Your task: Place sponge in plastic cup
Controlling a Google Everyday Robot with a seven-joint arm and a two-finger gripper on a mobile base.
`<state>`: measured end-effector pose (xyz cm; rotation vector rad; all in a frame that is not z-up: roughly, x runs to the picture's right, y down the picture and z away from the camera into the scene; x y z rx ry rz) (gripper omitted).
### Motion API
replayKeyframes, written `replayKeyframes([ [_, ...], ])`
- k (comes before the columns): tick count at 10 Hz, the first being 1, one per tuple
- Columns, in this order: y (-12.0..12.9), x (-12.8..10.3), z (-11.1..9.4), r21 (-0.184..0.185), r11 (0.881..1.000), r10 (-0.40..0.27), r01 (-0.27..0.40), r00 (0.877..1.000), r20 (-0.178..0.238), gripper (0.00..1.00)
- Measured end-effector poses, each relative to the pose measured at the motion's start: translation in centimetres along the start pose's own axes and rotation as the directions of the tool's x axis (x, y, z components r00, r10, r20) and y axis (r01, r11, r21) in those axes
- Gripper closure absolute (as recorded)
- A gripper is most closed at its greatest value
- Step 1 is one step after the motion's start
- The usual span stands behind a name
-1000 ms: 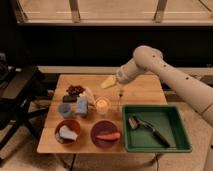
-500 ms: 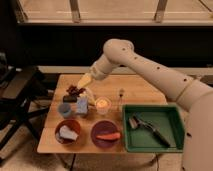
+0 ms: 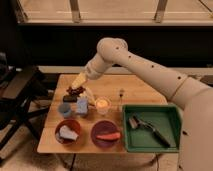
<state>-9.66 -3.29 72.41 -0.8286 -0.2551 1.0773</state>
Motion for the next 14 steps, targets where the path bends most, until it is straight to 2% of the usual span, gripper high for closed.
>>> replayKeyframes([
  [2,0.0,-0.1,0.7,-0.021,1.000,-0.015,0.015,1.000,0.007,0.26],
  [5,1.9,-1.7,4.8,-0.056,0.997,-0.060,0.060,0.998,0.000,0.26],
  [7,1.3,-1.7,7.2,-0.054,0.997,-0.065,0.063,0.998,-0.024,0.26],
  [10,-0.5,-0.7,10.2,-0.046,0.999,-0.027,0.024,0.997,-0.074,0.26],
  [14,-4.0,0.4,12.2,-0.041,0.997,0.063,-0.068,0.992,-0.107,0.26],
])
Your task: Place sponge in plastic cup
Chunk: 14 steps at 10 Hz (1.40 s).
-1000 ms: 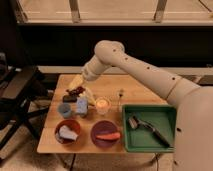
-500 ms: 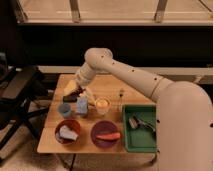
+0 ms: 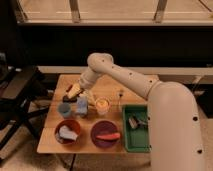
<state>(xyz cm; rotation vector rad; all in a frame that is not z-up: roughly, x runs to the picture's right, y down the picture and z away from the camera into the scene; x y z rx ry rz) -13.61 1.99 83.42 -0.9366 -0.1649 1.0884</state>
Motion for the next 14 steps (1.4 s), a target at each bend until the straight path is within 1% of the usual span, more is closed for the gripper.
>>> replayKeyframes([
  [2,-1.4,0.7,1.7,-0.005,1.000,0.031,-0.031,0.999,-0.030,0.26],
  [4,-2.1,1.4,2.8,-0.012,0.998,0.058,-0.059,0.997,-0.057,0.26],
  [8,-3.3,3.0,2.2,-0.018,0.993,0.117,-0.118,0.992,-0.058,0.26],
  [10,-3.6,4.0,2.0,-0.036,0.989,0.142,-0.144,0.988,-0.053,0.26],
  [11,-3.4,4.2,2.1,-0.044,0.988,0.144,-0.146,0.988,-0.051,0.30],
  [12,-3.3,4.3,2.3,-0.050,0.988,0.144,-0.147,0.988,-0.049,0.38],
  [13,-3.2,4.3,2.3,-0.057,0.987,0.146,-0.148,0.988,-0.044,0.50],
  [14,-3.1,4.4,2.3,-0.061,0.987,0.147,-0.149,0.988,-0.039,0.59],
])
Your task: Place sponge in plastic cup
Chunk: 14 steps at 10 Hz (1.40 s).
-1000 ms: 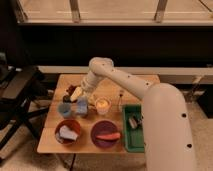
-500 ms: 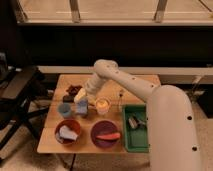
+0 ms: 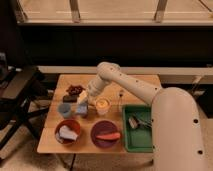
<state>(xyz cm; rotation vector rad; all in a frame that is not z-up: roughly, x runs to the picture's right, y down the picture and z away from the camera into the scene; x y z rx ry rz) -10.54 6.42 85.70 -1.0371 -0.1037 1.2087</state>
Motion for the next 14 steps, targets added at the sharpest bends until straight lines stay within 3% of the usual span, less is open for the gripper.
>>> replayKeyframes([
  [4,0.7,-0.4,-1.8,-0.016,1.000,-0.004,0.005,0.999,0.052,0.97],
  [5,1.3,-0.7,-2.6,-0.030,0.999,-0.010,0.013,0.997,0.072,1.00],
  [7,2.4,-1.3,-4.1,-0.120,0.992,-0.015,0.029,0.993,0.116,1.00],
  [9,4.3,-2.1,-5.9,-0.251,0.967,-0.015,0.052,0.989,0.147,1.00],
  [12,8.6,-3.9,-5.2,-0.245,0.964,-0.068,0.101,0.988,0.138,1.00],
  [14,11.7,-5.5,-3.9,-0.172,0.976,-0.113,0.133,0.986,0.122,1.00],
])
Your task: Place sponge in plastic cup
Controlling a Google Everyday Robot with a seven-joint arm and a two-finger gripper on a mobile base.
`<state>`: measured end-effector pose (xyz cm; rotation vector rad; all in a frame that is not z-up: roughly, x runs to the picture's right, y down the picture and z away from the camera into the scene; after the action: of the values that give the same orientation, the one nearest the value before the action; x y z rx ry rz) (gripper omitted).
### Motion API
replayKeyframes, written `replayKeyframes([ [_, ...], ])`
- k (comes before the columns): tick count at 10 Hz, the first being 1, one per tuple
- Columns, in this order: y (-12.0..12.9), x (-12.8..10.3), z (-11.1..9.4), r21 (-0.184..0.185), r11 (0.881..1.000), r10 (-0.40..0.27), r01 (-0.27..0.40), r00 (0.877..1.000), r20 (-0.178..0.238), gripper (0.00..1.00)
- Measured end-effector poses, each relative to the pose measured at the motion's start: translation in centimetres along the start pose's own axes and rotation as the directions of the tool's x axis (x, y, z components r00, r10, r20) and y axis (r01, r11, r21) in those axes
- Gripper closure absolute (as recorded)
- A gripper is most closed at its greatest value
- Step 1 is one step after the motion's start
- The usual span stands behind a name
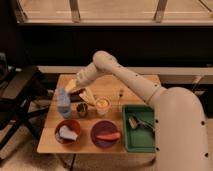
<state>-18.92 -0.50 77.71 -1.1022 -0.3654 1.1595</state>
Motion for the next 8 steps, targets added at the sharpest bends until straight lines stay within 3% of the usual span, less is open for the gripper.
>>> replayKeyframes([
  [1,1.1,-0.8,0.9,0.045,0.999,-0.019,0.020,1.000,-0.016,1.00],
  [3,0.9,-1.2,1.8,0.096,0.995,-0.020,0.024,0.999,-0.043,1.00],
  [8,-2.2,0.7,5.9,0.119,0.992,0.047,-0.031,0.989,-0.139,1.00],
])
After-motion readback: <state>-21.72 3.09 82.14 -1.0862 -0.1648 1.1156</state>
